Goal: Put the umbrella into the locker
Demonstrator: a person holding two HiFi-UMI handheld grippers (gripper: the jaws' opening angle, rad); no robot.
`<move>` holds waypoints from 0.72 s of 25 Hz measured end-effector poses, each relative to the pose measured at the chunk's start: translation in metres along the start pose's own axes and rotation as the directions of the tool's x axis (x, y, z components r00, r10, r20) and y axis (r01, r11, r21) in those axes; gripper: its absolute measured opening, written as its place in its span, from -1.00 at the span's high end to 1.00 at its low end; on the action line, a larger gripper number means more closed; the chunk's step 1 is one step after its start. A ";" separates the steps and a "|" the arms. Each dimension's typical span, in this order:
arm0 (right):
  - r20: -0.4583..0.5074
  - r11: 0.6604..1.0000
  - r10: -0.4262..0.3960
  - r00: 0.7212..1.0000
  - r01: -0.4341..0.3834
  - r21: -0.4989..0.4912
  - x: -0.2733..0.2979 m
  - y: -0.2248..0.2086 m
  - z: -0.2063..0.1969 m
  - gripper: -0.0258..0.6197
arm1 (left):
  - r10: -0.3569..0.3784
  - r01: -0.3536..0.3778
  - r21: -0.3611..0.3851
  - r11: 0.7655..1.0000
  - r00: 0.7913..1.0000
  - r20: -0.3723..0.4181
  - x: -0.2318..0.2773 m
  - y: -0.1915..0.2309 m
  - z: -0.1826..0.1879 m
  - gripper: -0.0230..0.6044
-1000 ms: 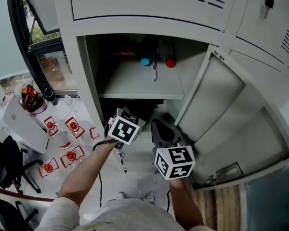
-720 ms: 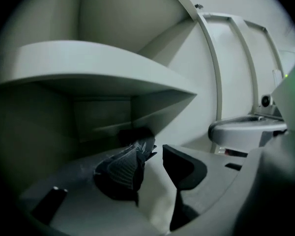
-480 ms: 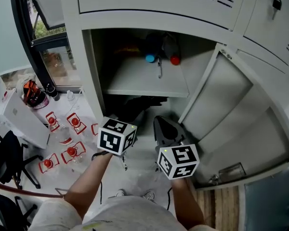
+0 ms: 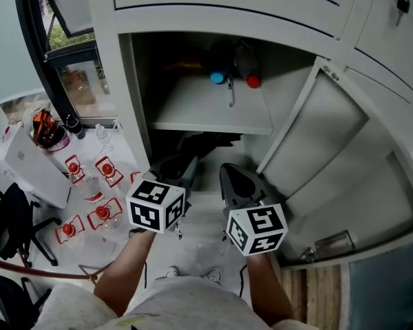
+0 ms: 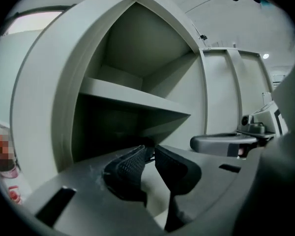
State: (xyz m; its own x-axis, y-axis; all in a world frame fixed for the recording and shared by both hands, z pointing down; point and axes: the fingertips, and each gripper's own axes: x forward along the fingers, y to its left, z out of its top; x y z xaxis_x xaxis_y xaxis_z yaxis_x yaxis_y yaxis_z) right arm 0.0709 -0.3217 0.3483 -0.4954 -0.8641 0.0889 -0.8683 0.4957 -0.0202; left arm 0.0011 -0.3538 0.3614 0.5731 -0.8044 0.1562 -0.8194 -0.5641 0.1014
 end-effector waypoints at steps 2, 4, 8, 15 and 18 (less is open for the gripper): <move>0.001 1.000 0.001 1.000 -0.001 0.000 -0.001 0.000 0.001 0.91 | 0.005 -0.005 0.005 1.000 1.000 0.011 -0.003 0.000 0.002 0.73; 0.003 1.000 0.001 1.000 -0.001 0.000 -0.001 0.000 0.001 0.91 | 0.013 -0.013 0.005 1.000 1.000 0.024 -0.005 0.001 0.004 0.76; 0.005 1.000 0.001 1.000 -0.001 -0.003 -0.001 0.000 0.002 0.91 | 0.013 -0.014 0.023 1.000 0.999 0.039 -0.009 -0.001 0.006 0.84; 0.009 1.000 0.005 1.000 -0.005 -0.004 0.000 0.002 0.002 0.91 | 0.025 -0.027 0.053 0.998 0.999 0.035 -0.011 -0.004 0.003 0.90; 0.011 1.000 0.006 1.000 -0.006 -0.003 0.000 0.002 0.003 0.91 | 0.030 -0.032 0.055 0.998 0.999 0.028 -0.012 -0.004 0.001 0.90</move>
State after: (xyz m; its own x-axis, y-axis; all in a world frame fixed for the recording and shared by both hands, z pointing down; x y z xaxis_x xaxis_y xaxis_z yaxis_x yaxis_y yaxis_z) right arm 0.0690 -0.3205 0.3457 -0.5010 -0.8620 0.0776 -0.8651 0.5012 -0.0177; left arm -0.0024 -0.3426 0.3578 0.5479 -0.8262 0.1316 -0.8358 -0.5474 0.0427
